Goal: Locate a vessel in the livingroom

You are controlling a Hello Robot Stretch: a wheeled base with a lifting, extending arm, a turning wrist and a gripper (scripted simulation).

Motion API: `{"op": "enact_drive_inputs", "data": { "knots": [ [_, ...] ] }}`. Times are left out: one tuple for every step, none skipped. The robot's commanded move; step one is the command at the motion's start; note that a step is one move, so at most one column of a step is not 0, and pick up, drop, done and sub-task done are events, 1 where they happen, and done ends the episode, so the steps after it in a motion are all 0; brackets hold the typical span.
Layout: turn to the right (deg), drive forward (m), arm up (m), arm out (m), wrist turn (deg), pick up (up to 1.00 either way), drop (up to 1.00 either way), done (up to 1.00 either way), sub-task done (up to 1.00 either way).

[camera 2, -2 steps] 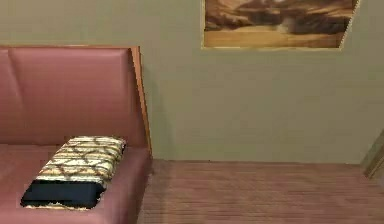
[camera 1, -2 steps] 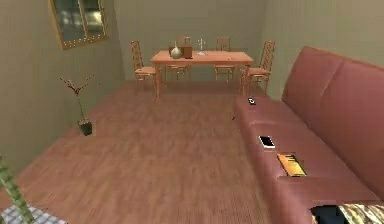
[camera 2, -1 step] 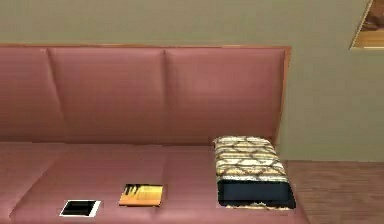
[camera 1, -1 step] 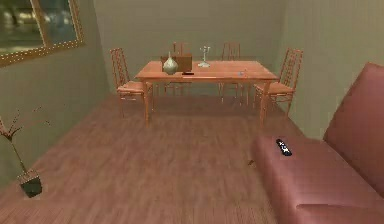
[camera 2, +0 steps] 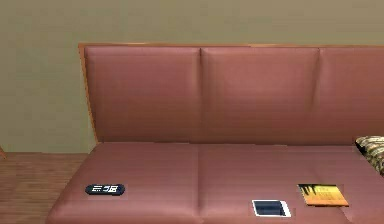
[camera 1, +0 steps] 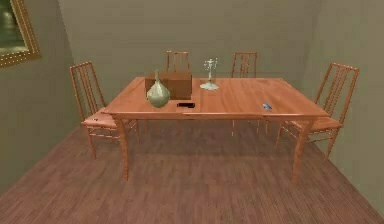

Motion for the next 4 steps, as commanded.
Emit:
{"op": "enact_drive_inputs", "data": {
  "knots": [
    [6.0,0.0,0.0,0.0,0.0,0.0,0.0,0.0,0.0],
    [0.0,0.8,0.0,0.0,0.0,0.0,0.0,0.0,0.0],
    [-27.0,0.0,0.0,0.0,0.0,0.0,0.0,0.0,0.0],
    [0.0,0.0,0.0,0.0,0.0,0.0,0.0,1.0,0.0]
  ]
}}
